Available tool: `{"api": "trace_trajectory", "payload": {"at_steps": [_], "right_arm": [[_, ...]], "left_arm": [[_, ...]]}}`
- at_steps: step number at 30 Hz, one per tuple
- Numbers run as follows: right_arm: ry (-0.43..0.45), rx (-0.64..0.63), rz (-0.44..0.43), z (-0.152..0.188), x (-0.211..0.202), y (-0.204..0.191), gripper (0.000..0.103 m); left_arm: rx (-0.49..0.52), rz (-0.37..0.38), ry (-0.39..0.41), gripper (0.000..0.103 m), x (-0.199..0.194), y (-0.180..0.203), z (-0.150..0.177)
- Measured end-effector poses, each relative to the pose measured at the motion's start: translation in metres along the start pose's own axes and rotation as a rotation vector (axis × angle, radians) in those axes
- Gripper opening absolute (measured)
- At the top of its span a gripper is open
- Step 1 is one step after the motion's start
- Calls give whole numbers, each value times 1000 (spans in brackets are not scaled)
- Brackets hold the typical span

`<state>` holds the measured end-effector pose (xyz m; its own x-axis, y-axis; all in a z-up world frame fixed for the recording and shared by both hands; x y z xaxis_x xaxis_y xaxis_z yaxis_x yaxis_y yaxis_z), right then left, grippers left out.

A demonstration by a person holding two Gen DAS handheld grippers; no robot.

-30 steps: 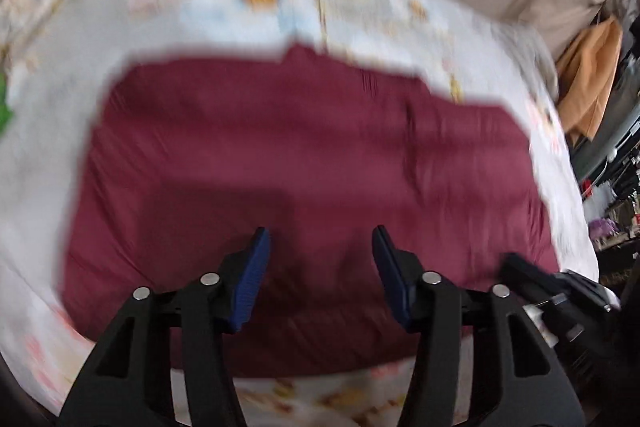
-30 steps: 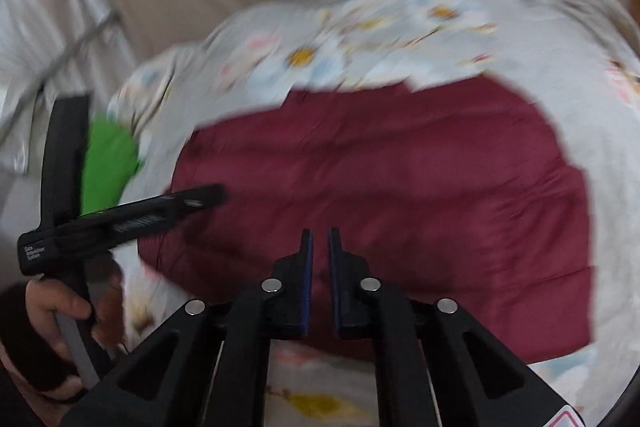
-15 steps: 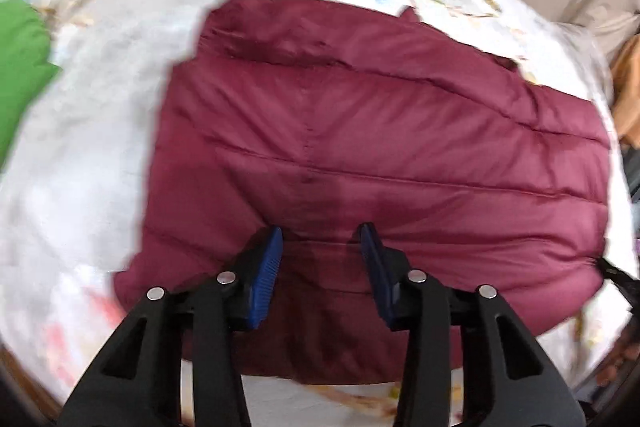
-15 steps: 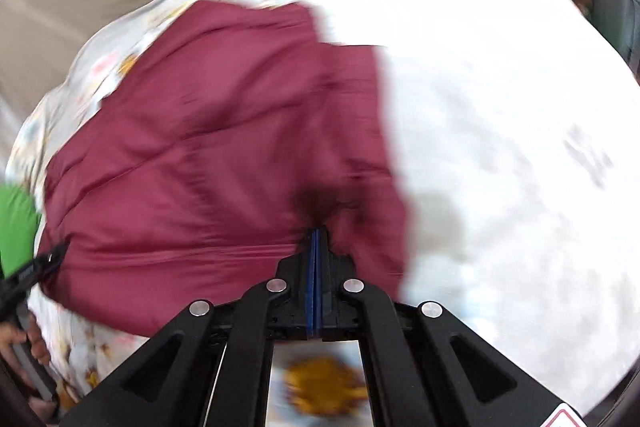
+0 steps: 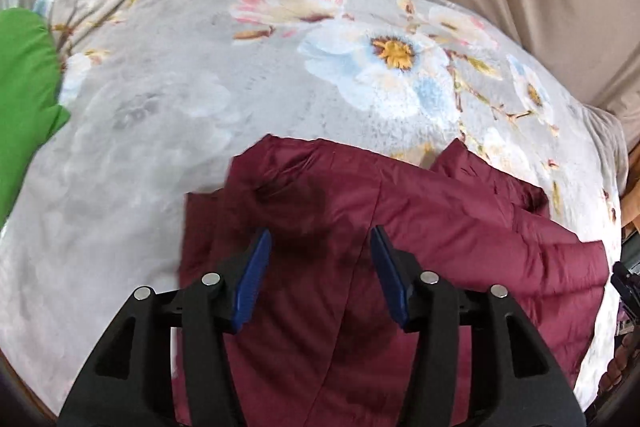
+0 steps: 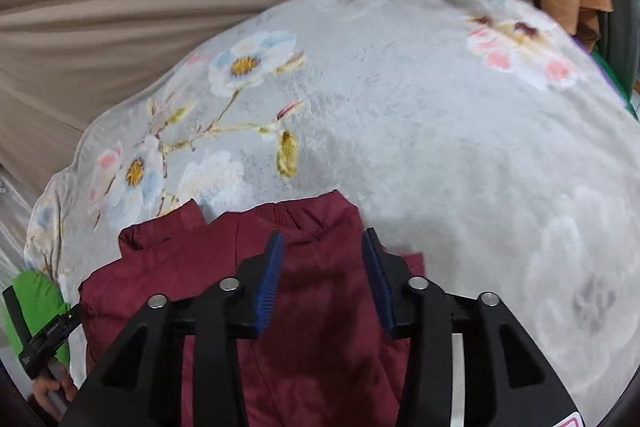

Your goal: Fold large clothes

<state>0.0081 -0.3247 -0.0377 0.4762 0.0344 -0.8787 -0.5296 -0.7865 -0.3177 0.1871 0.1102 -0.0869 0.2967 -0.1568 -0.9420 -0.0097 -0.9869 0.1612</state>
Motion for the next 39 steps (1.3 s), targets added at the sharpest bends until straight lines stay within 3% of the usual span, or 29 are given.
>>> {"api": "trace_trajectory", "payload": {"at_steps": [3,7,8,10,11,12,18,20,23,25,28,29,31,33,39], "right_arm": [[-57,-15,9,-2,27,-8,54],[-102,-20,55,11,56,-9,57],[-96,-26,65,13,60,-10,55],[-79,-43,69,15,60,-14,35],[-69,-41,49,14,58,-16,18],[-54,-31,23,11,51,-17,10],[125,40,-81,-2,-10,-7,7],[114,48,-65,-2,-6,1,6],[20,93,-19,9,27,20,6],[-30,130,-48,19,41,28,7],[-7,125,-47,23,31,26,17],[6,113,-49,23,24,24,22],[25,81,-47,19,14,22,41],[43,49,-42,14,9,20,61],[-81,-71,-46,9,39,10,66]], "left_arm": [[16,-31,-21,53,15,6,1],[43,-55,-23,55,26,10,0],[46,-57,-24,55,28,10,0],[53,-59,-26,55,29,9,0],[55,-58,-28,55,30,9,0],[55,-56,-30,55,30,8,-1],[64,-59,-34,55,32,8,0],[70,-57,-36,56,34,10,0],[82,-57,-36,56,36,13,2],[83,-55,-36,56,35,13,2],[41,7,-29,56,24,7,0],[4,49,-8,57,15,1,-2],[-54,103,32,68,4,-10,-5],[-126,145,68,72,-4,-26,-10],[-246,210,-59,75,30,-54,-20]]}}
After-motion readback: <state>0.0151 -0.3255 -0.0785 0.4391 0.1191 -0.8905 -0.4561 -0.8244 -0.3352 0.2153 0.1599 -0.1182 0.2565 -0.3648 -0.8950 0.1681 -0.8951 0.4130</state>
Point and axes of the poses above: each gripper's, at about its wrist camera, not at the fingertips, and x roughly the way its jaws point, y to its right, z to its underside, the point moved 5 cm from there along x, roughly the way its jaws point, and after that the axes turned 13 degrees about -y, right-handed, at the moved point
